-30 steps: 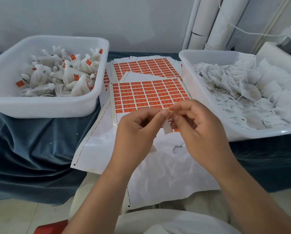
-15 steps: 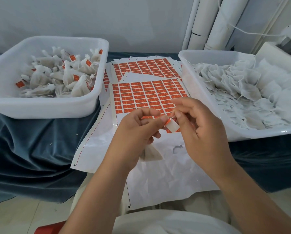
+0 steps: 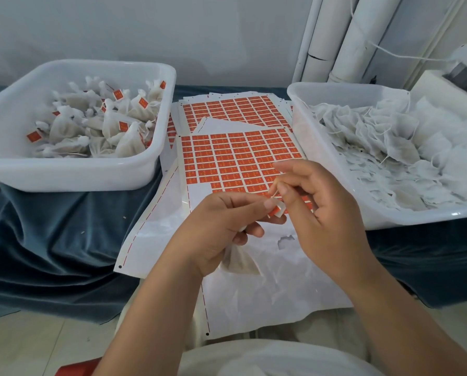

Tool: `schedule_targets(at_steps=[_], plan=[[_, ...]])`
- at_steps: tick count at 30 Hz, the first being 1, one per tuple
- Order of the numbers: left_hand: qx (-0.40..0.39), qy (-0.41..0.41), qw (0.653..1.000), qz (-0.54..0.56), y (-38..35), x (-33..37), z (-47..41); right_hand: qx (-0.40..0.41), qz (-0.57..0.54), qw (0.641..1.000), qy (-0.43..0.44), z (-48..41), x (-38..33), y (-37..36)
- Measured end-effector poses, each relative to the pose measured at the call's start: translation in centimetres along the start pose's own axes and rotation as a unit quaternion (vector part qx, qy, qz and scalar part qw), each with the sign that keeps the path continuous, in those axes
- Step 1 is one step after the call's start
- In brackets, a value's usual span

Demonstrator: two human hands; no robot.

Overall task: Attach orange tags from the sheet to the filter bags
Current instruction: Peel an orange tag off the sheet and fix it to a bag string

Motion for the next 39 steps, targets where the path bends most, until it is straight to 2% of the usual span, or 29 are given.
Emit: schedule_targets(at_steps=[11, 17, 23, 31, 39], plan=[[0.036, 0.004, 0.999, 0.013, 0.6, -0.1, -0.1, 0.007, -0.007, 1.0, -0.005, 0.0, 0.3, 0.2], [0.037, -0.008, 0.998, -0.048, 0.4, 0.2, -0.2, 0.0, 0.003, 1.0, -0.013, -0.2, 0.6, 0.0], [0.038, -0.023, 0.996, -0.076, 0.3, 0.4, -0.1, -0.027, -0.036, 0.998, -0.039, -0.5, 1.3, 0.1], [0.075, -0.013, 0.995, -0.068, 0.7, 0.0, -0.3, -0.018, -0.052, 0.998, -0.041, -0.5, 1.1, 0.1], [0.074, -0.027, 0.994, -0.079, 0.0, 0.4, 0.0, -0.024, -0.097, 0.993, -0.056, -0.5, 1.3, 0.0]])
Point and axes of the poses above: each hand's wrist, its own z-axis away from the middle knuckle, its own y-axis out of the back of the hand, x = y × z, the point moved 7 cm from there along -z, towards the middle knuckle, and after that the axes turned 3 degrees about -y, right-handed, at the moved point
